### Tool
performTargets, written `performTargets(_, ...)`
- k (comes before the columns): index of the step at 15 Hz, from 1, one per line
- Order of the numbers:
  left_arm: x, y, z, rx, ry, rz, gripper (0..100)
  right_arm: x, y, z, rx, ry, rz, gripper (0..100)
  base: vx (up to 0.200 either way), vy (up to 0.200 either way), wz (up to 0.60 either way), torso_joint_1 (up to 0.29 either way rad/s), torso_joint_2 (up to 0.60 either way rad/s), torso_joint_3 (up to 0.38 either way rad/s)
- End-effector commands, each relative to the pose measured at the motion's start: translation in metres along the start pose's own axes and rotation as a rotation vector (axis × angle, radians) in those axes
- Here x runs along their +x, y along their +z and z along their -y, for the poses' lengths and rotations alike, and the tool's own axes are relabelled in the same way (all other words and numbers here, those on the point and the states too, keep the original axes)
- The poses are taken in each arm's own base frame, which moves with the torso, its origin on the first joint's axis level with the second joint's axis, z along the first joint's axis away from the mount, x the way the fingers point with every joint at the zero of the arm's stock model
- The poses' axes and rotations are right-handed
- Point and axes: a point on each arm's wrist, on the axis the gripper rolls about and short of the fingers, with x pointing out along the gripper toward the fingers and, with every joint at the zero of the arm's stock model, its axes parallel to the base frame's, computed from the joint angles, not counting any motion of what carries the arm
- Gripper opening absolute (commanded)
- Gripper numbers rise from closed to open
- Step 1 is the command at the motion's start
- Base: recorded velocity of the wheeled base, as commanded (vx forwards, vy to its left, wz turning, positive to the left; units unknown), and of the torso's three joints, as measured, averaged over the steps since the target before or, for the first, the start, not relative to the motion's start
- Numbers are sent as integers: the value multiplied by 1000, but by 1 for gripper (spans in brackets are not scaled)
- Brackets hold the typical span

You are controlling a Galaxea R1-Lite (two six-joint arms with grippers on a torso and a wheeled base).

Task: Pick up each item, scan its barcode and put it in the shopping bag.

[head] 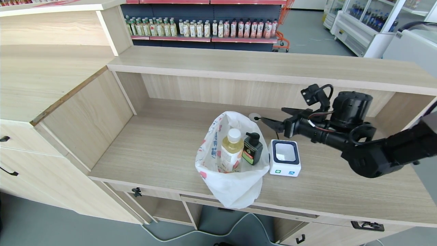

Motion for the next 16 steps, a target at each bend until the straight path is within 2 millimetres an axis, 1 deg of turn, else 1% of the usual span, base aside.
performTargets(1,0,0,0,0,0,-1,100,-106,53,-17,30,-115,22,100,0,0,0,0,0,0)
performTargets(2,0,0,0,0,0,-1,100,-134,58,-25,48,-150,11,100,0,0,0,0,0,0)
performTargets(3,0,0,0,0,0,-1,100,-171,58,-36,57,-226,-9,100,0,0,0,0,0,0)
performTargets(4,0,0,0,0,0,-1,100,-201,51,-47,66,-296,-28,100,0,0,0,0,0,0)
performTargets(5,0,0,0,0,0,-1,100,-227,39,-59,75,-355,-48,100,0,0,0,0,0,0)
performTargets(6,0,0,0,0,0,-1,100,-242,25,-69,83,-388,-68,100,0,0,0,0,0,0)
performTargets(7,0,0,0,0,0,-1,100,-266,2,-84,94,-465,-94,100,0,0,0,0,0,0)
performTargets(8,0,0,0,0,0,-1,100,-284,-15,-96,107,-517,-96,100,0,0,0,0,0,0)
performTargets(9,0,0,0,0,0,-1,100,-299,-30,-106,112,-532,-108,100,0,0,0,0,0,0)
performTargets(10,0,0,0,0,0,-1,100,-308,-38,-113,116,-535,-121,100,0,0,0,0,0,0)
performTargets(11,0,0,0,0,0,-1,100,-327,-54,-127,124,-535,-145,100,0,0,0,0,0,0)
performTargets(14,0,0,0,0,0,-1,100,-353,-73,-146,106,-587,-97,100,0,0,0,0,0,0)
performTargets(15,0,0,0,0,0,-1,100,-359,-79,-151,97,-589,-69,100,0,0,0,0,0,0)
performTargets(16,0,0,0,0,0,-1,100,-361,-80,-153,85,-579,-46,100,0,0,0,0,0,0)
